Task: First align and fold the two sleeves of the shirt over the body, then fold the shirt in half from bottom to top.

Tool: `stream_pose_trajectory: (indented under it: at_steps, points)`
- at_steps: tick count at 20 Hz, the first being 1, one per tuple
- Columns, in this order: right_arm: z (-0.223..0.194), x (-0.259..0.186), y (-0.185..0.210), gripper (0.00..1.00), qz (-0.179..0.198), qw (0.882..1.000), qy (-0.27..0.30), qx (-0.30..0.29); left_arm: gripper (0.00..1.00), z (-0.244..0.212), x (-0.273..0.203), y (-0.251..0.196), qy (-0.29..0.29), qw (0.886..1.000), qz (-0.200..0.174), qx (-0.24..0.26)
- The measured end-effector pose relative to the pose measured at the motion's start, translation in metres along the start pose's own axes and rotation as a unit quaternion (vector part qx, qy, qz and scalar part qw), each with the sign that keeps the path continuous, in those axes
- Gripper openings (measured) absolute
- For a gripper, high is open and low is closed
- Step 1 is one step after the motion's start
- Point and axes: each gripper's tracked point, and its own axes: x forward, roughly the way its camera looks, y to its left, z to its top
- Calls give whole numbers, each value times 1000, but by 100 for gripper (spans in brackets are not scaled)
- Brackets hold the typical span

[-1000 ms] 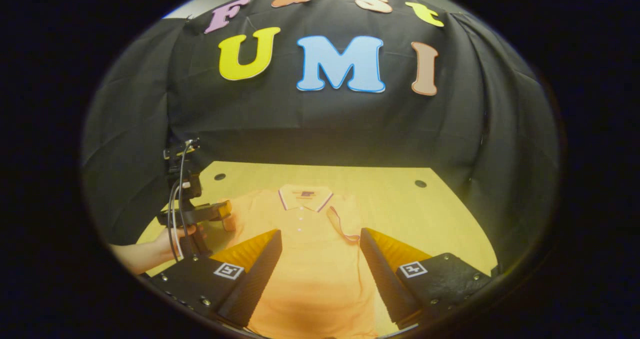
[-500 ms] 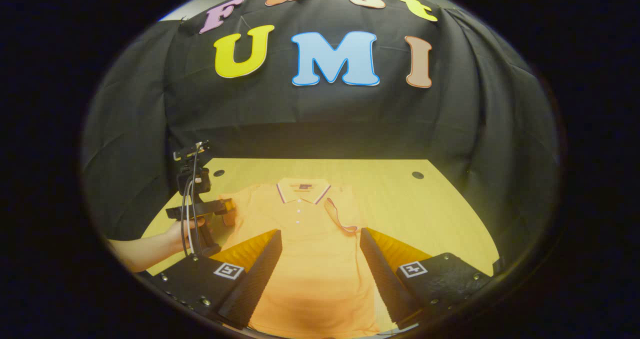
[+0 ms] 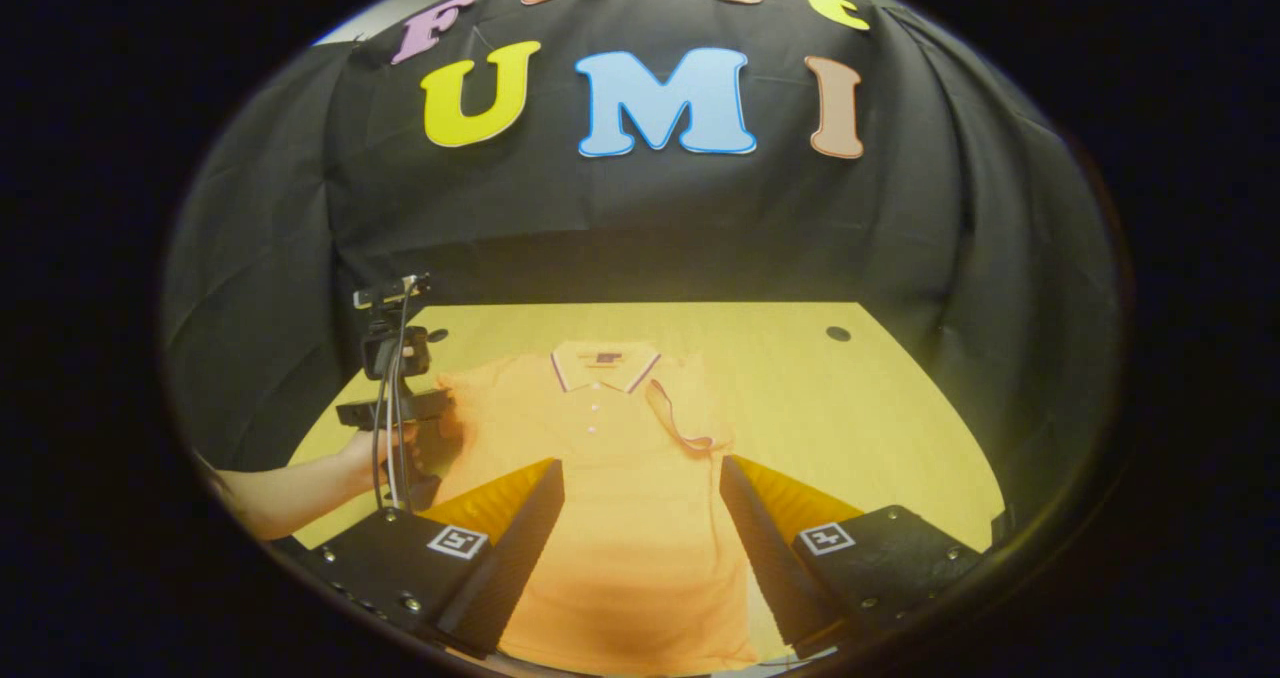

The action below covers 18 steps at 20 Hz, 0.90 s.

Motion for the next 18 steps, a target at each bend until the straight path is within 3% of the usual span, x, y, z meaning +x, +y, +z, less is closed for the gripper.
stream_pose_trajectory:
  at_steps: [1,3,10,18]
  points:
    - [0,0,-3,97,-1,1000,1,4,13,1,-1,1,-1,1000,1,4]
    - [-1,0,-9,97,-5,1000,4,8,7,4,-3,1,-3,1000,10,11]
    - [-7,-5,-19,97,-9,1000,8,13,7,43,-28,-35,-52,998,-9,38]
    - [-13,-5,-25,97,-8,1000,13,26,7,34,-47,-102,-50,994,-54,75]
